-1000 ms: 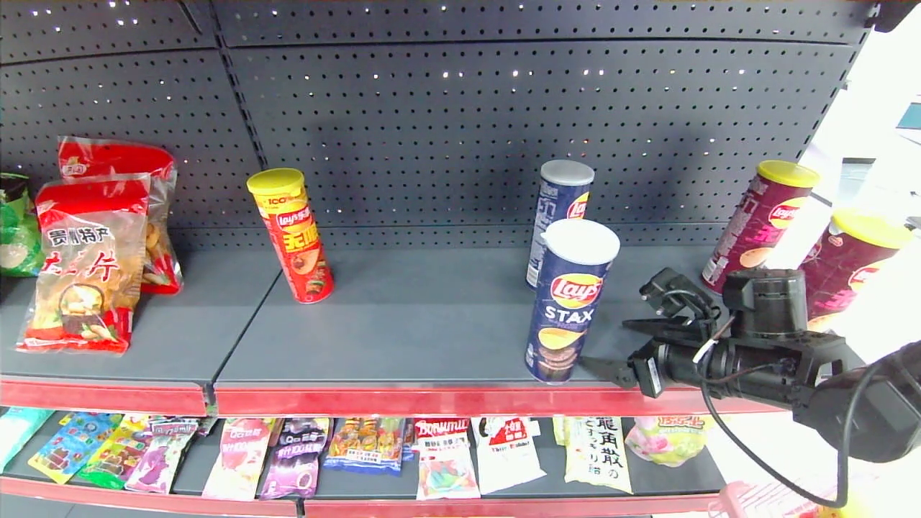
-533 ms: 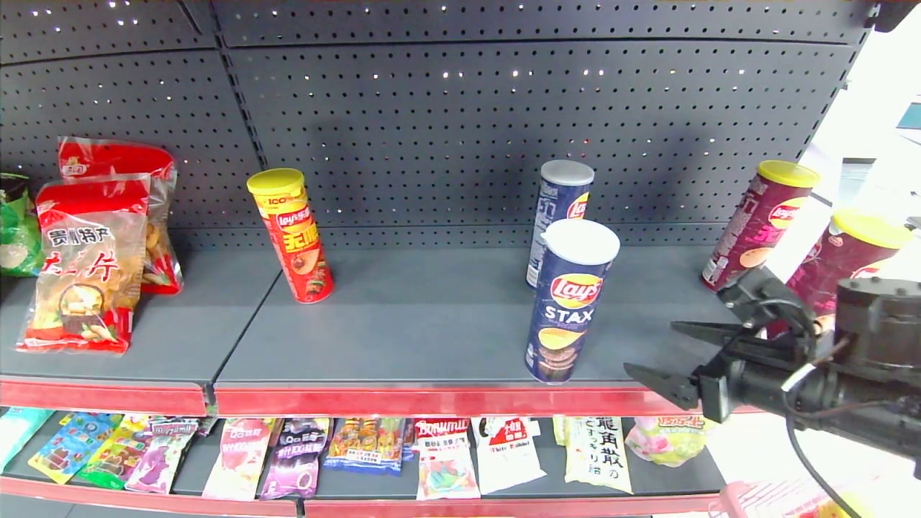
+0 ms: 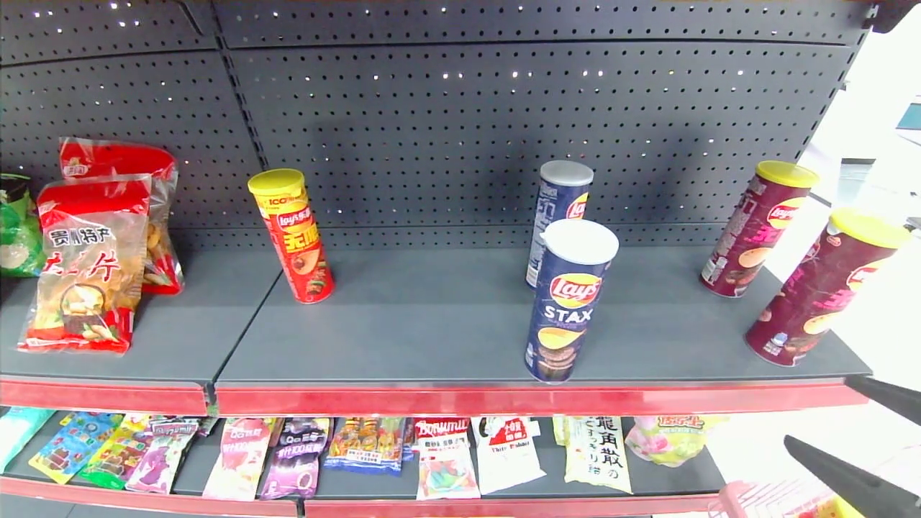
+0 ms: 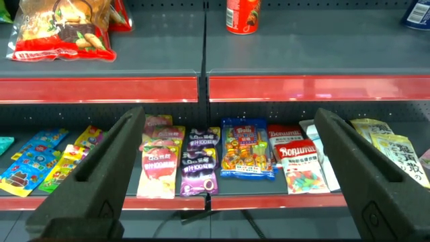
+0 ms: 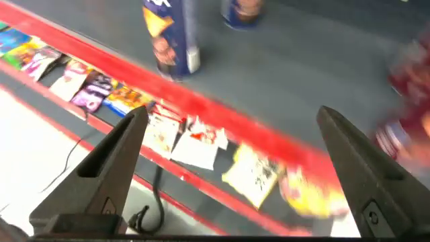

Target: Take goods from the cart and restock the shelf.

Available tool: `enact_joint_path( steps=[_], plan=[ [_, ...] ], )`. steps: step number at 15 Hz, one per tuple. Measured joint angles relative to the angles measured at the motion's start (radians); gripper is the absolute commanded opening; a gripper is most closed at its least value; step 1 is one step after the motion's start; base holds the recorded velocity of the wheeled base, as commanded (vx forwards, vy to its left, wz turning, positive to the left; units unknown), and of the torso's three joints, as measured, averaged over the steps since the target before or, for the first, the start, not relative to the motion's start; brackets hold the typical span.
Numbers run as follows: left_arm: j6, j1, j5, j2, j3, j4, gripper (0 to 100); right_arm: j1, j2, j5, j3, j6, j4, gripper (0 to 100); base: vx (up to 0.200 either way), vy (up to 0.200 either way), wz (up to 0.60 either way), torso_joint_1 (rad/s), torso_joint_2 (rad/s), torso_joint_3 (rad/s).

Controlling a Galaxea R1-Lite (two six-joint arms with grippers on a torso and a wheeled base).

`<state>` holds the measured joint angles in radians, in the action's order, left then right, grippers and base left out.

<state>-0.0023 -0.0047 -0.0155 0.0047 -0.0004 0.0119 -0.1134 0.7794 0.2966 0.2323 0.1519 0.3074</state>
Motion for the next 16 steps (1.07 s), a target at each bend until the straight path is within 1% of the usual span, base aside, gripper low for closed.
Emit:
enact_joint_path(
  steps=[1,4,5,7,11,15,16],
  plan=[
    [0.000,0.000,0.000,0.000,0.000,0.000,100,0.037,-0.074,-0.024,0.024,-0.016,-0.127,100,0.000,0.000,0.00,0.000,0.00,0.000],
    [0.000,0.000,0.000,0.000,0.000,0.000,100,0.130,-0.284,-0.094,0.089,-0.047,-0.416,100,0.000,0.000,0.00,0.000,0.00,0.000],
    [0.000,0.000,0.000,0.000,0.000,0.000,100,0.144,-0.359,-0.109,0.101,-0.051,-0.496,100,0.000,0.000,0.00,0.000,0.00,0.000],
    [0.000,0.000,0.000,0.000,0.000,0.000,100,0.160,-0.468,-0.142,0.119,-0.052,-0.597,100,0.000,0.000,0.00,0.000,0.00,0.000],
    [0.001,0.000,0.000,0.000,0.000,0.000,100,0.165,-0.571,-0.179,0.141,-0.027,-0.601,100,0.000,0.000,0.00,0.000,0.00,0.000],
    [0.002,0.000,0.000,0.000,0.000,0.000,100,0.163,-0.593,-0.206,0.145,-0.018,-0.593,100,0.000,0.000,0.00,0.000,0.00,0.000],
    [0.001,0.000,0.000,0.000,0.000,0.000,100,0.162,-0.593,-0.206,0.144,-0.018,-0.594,100,-0.200,0.000,0.00,0.002,0.00,0.002]
  ],
)
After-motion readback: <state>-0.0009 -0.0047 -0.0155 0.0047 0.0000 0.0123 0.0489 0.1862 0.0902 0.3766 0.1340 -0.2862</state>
